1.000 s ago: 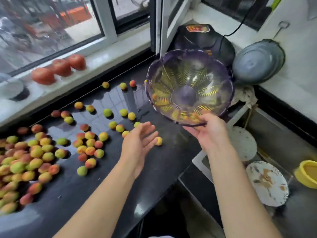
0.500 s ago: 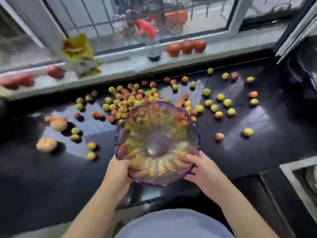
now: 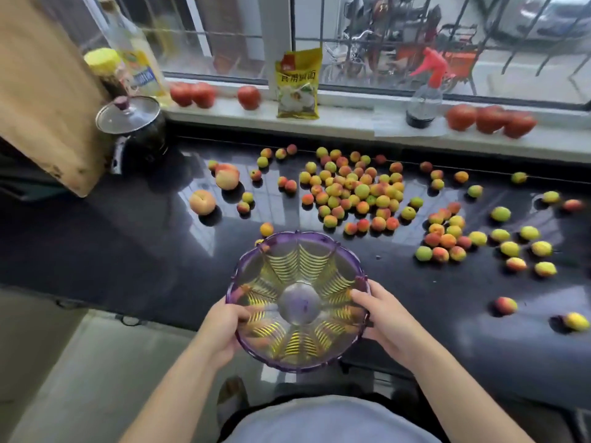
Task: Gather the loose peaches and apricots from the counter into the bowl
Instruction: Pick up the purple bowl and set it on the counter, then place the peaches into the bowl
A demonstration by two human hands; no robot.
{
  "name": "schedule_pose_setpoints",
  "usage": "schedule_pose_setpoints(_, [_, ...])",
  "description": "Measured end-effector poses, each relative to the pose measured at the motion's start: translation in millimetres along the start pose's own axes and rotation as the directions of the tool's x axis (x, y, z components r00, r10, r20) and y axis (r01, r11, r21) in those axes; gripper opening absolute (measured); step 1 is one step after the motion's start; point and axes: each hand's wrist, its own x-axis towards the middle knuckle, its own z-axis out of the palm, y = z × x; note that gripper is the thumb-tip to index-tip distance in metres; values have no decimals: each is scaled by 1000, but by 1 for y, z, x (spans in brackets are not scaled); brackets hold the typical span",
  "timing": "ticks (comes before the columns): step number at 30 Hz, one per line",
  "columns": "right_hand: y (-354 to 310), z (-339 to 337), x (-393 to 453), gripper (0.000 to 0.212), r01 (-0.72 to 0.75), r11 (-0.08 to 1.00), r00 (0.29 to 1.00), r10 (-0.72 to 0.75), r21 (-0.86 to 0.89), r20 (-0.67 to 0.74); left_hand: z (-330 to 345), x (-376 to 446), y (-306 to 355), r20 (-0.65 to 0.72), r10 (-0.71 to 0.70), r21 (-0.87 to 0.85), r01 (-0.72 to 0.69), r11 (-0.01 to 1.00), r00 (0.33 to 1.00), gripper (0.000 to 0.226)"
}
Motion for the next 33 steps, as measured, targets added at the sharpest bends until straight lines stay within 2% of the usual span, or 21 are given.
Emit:
schedule_pose_setpoints(4, [-4, -5, 11, 31, 25, 988, 979, -55, -151, -196, 23, 17, 0, 12, 1, 62, -2, 998, 1000, 48])
schedule_pose_setpoints(7, [-6, -12, 22, 32, 24, 981, 957, -79, -194, -279, 41, 28, -3, 26, 25, 105, -27, 994, 999, 44])
schedule_pose_setpoints(12, [-19, -16, 38, 33, 45, 966, 935, -131, -256, -330, 56, 39, -1, -42, 103, 194, -93, 977, 994, 30])
schedule_pose_setpoints(15, [-21, -19, 46, 29, 26, 959, 930, -126, -282, -344, 52, 39, 4, -24, 121, 305, -108, 946, 992, 22])
schedule_pose_setpoints(17, [-20, -21, 45, 39, 12, 952, 928, -124, -305, -351, 41, 35, 7, -10, 132, 338, -120, 933, 991, 19])
schedule_pose_setpoints(19, [-18, -22, 41, 58, 31, 903, 877, -230, -429, -422, 23, 31, 13, -45, 202, 343, -175, 923, 978, 19])
schedule_pose_setpoints(21, [-19, -19, 38, 63, 82, 807, 791, -409, -584, -455, -2, 33, 27, -119, 329, 377, -264, 888, 937, 20])
schedule_pose_setpoints(23, [-24, -8, 40, 61, 135, 689, 723, -560, -712, -405, -26, 50, 55, -166, 500, 586, -323, 743, 850, 29])
schedule_pose_setpoints(25, [-30, 7, 47, 58, 196, 553, 677, -674, -809, -296, -40, 74, 94, -118, 647, 831, -281, 479, 753, 45])
schedule_pose_setpoints(27, [-35, 24, 55, 56, 249, 463, 661, -723, -851, -200, -41, 101, 133, -20, 715, 953, -204, 225, 698, 59])
schedule_pose_setpoints(29, [-38, 41, 60, 54, 282, 443, 671, -725, -851, -155, -39, 132, 167, 45, 705, 986, -145, 82, 708, 70])
schedule_pose_setpoints(31, [-37, 52, 64, 53, 279, 453, 695, -704, -847, -147, -38, 167, 190, 65, 633, 996, -86, 3, 771, 76])
schedule_pose_setpoints(33, [-32, 56, 66, 52, 277, 445, 700, -700, -852, -139, -39, 202, 199, 93, 567, 994, -44, -99, 819, 73])
